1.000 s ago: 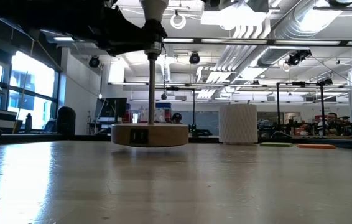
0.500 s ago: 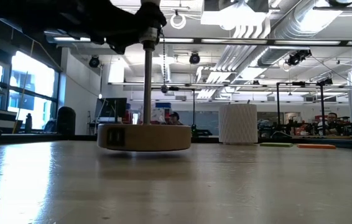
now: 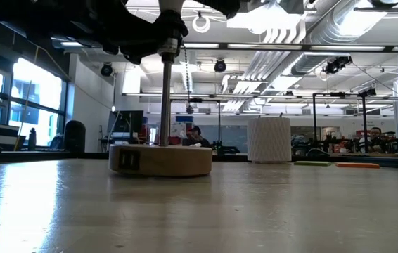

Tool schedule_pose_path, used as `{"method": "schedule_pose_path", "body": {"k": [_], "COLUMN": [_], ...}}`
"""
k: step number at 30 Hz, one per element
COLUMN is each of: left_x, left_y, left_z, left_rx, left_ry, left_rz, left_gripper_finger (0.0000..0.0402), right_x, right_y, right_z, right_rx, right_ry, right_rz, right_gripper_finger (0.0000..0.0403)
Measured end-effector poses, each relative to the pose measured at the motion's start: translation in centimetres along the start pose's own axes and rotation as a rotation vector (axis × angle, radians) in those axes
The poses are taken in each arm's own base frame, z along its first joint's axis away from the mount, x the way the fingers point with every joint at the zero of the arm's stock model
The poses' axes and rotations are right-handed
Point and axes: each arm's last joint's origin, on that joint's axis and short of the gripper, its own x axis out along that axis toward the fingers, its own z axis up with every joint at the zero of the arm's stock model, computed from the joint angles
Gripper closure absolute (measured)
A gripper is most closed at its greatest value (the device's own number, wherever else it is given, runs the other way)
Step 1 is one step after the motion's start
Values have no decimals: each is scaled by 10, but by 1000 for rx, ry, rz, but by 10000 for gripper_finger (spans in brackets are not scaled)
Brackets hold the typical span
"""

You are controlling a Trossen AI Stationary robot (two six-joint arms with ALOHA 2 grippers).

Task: Screw lightbulb
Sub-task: Insert the light bulb into the lamp

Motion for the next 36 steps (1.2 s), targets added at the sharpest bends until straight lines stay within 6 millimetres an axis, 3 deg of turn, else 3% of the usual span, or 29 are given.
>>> {"method": "schedule_pose_path", "body": {"k": [6,22,30,36], "left_x": [0,0,0,0], "left_y": [0,0,2,5], "left_z": [0,1,4,6], "left_rx": [0,0,-11,-28], "left_ry": [0,-12,-41,-58], "left_rz": [0,4,42,160], "left_gripper_finger": [243,243,243,243], "right_x": [5,26,28,27], "right_y": [-9,-8,3,22], "right_z": [-3,-21,-18,-14], "right_rx": [58,129,126,114], "right_ry": [-50,-67,-89,-80], "right_rz": [133,165,1,-253], "right_gripper_finger": [95,96,111,136]}}
